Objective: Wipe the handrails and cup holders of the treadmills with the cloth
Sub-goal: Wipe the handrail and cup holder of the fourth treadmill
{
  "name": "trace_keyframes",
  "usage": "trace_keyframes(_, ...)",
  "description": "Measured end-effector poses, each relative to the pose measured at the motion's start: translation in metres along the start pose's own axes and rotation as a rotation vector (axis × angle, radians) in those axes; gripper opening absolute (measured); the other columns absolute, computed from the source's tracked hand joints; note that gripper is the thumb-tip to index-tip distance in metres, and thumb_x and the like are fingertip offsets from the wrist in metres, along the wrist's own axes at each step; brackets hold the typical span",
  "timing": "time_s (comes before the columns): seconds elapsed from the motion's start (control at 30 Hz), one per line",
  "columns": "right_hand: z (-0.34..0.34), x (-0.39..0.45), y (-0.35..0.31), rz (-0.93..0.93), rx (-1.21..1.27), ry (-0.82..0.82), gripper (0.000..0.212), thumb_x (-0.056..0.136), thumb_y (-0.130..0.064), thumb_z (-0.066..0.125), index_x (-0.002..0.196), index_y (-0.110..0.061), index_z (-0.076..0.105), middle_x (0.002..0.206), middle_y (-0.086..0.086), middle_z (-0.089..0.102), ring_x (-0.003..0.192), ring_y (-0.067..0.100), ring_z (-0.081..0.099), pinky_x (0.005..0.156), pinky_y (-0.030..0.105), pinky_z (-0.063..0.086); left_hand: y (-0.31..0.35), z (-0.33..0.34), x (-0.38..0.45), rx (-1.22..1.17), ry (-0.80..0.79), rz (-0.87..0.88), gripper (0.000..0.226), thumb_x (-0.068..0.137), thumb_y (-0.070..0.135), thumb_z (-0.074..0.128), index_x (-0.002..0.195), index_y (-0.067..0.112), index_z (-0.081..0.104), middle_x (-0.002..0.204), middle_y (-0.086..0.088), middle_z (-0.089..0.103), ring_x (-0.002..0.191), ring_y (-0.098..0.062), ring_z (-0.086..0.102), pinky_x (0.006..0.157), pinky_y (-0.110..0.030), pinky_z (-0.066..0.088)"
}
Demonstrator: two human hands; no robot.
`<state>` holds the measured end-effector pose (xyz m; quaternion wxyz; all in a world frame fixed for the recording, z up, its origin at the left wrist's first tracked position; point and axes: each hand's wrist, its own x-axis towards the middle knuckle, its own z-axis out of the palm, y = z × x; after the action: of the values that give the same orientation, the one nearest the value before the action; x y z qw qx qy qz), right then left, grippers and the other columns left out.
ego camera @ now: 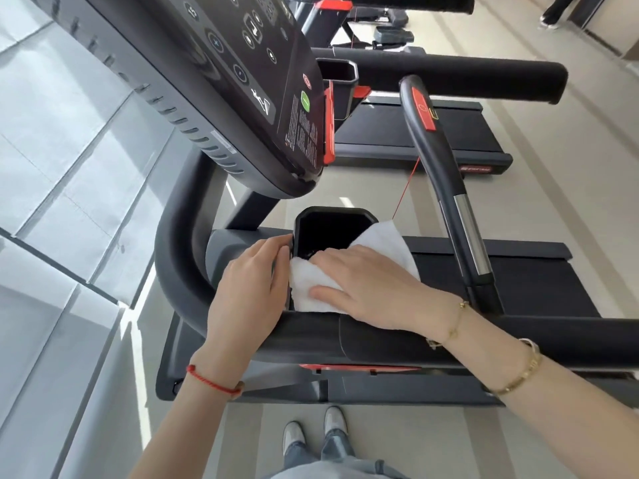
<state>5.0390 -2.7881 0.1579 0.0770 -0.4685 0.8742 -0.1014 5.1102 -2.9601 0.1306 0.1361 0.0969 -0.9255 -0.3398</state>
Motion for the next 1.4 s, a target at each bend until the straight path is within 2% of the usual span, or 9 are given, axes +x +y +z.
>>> trace_keyframes(0.1, -0.001, -0.011, 0.005, 0.005, 0.066, 0.026, 0.029, 0.100, -0.040, 0.044, 0.112, -0.015, 0.050, 0.095, -0.004, 0.054, 0.085, 0.016, 0.047, 0.073, 0.029, 0.028, -0.001, -0.001, 0.000, 0.008, 0.000, 0.008, 0.034, 0.103, 0.030, 0.038, 0.128, 0.024, 0.060, 0.123, 0.008, 0.065, 0.111, -0.013, 0.059, 0.095, -0.032, 0.048)
trace_keyframes(0.27, -0.013, -0.041, 0.035, -0.047, 0.256, 0.015, 0.032, 0.097, -0.016, 0.053, 0.128, -0.021, 0.051, 0.118, -0.016, 0.050, 0.112, 0.001, 0.041, 0.097, 0.009, 0.026, -0.003, -0.002, 0.000, -0.012, -0.012, -0.002, 0.033, 0.101, 0.030, 0.043, 0.128, 0.025, 0.060, 0.121, 0.010, 0.064, 0.097, -0.002, 0.059, 0.089, -0.019, 0.043)
trace_keyframes(0.43, -0.020, -0.018, 0.046, 0.069, 0.409, 0.326, 0.033, 0.099, -0.032, 0.047, 0.131, -0.030, 0.040, 0.120, -0.022, 0.045, 0.107, -0.006, 0.044, 0.088, 0.005, 0.030, 0.002, 0.001, 0.010, 0.015, -0.003, -0.009, 0.039, 0.098, 0.035, 0.047, 0.133, 0.020, 0.057, 0.120, 0.007, 0.065, 0.101, -0.009, 0.061, 0.090, -0.024, 0.044)
trace_keyframes(0.57, -0.012, 0.025, 0.050, 0.070, 0.132, 0.277, 0.051, 0.095, -0.018, 0.057, 0.141, -0.024, 0.035, 0.139, -0.007, 0.042, 0.123, 0.010, 0.037, 0.097, 0.016, 0.023, 0.006, 0.013, 0.025, 0.084, -0.017, -0.055, 0.045, 0.097, 0.038, 0.050, 0.137, 0.018, 0.053, 0.123, 0.002, 0.064, 0.110, -0.018, 0.060, 0.085, -0.024, 0.042)
trace_keyframes(0.67, -0.005, 0.053, 0.052, 0.049, -0.091, 0.160, 0.058, 0.094, -0.013, 0.054, 0.145, -0.025, 0.029, 0.141, -0.005, 0.040, 0.120, 0.019, 0.042, 0.095, 0.030, 0.034, 0.008, 0.020, 0.030, 0.069, -0.001, -0.059, 0.040, 0.096, 0.034, 0.053, 0.131, 0.017, 0.055, 0.120, 0.000, 0.063, 0.104, -0.020, 0.061, 0.078, -0.024, 0.040)
trace_keyframes(0.77, -0.008, 0.054, 0.064, 0.082, -0.011, 0.101, 0.051, 0.097, -0.019, 0.049, 0.143, -0.031, 0.032, 0.127, -0.006, 0.046, 0.109, 0.020, 0.047, 0.080, 0.035, 0.041, 0.006, 0.021, 0.030, 0.060, 0.016, -0.063, 0.040, 0.095, 0.033, 0.054, 0.132, 0.019, 0.054, 0.123, 0.003, 0.062, 0.104, -0.016, 0.060, 0.079, -0.022, 0.039)
trace_keyframes(0.9, -0.010, 0.031, 0.091, 0.154, 0.210, 0.064, 0.041, 0.101, -0.039, 0.039, 0.141, -0.032, 0.031, 0.131, -0.007, 0.044, 0.107, 0.021, 0.052, 0.080, 0.035, 0.038, 0.006, 0.020, 0.030, 0.044, 0.018, -0.054, 0.042, 0.095, 0.034, 0.052, 0.136, 0.023, 0.052, 0.124, 0.006, 0.061, 0.107, -0.014, 0.059, 0.084, -0.023, 0.043)
trace_keyframes(1.17, -0.003, 0.075, 0.066, -0.004, -0.019, 0.088, 0.039, 0.101, -0.035, 0.042, 0.139, -0.033, 0.035, 0.131, -0.008, 0.046, 0.112, 0.019, 0.047, 0.070, 0.031, 0.030, 0.005, 0.022, 0.032, 0.016, 0.035, -0.042, 0.032, 0.094, 0.028, 0.056, 0.125, 0.018, 0.057, 0.113, 0.005, 0.064, 0.094, -0.012, 0.061, 0.074, -0.023, 0.043)
trace_keyframes(1.4, -0.007, 0.041, 0.089, 0.107, 0.143, 0.058, 0.041, 0.101, -0.035, 0.039, 0.141, -0.033, 0.030, 0.127, -0.006, 0.043, 0.110, 0.018, 0.046, 0.085, 0.039, 0.043, 0.006, 0.020, 0.031, 0.019, 0.029, -0.044, 0.038, 0.095, 0.032, 0.054, 0.133, 0.026, 0.053, 0.118, 0.010, 0.062, 0.103, -0.009, 0.060, 0.081, -0.024, 0.046)
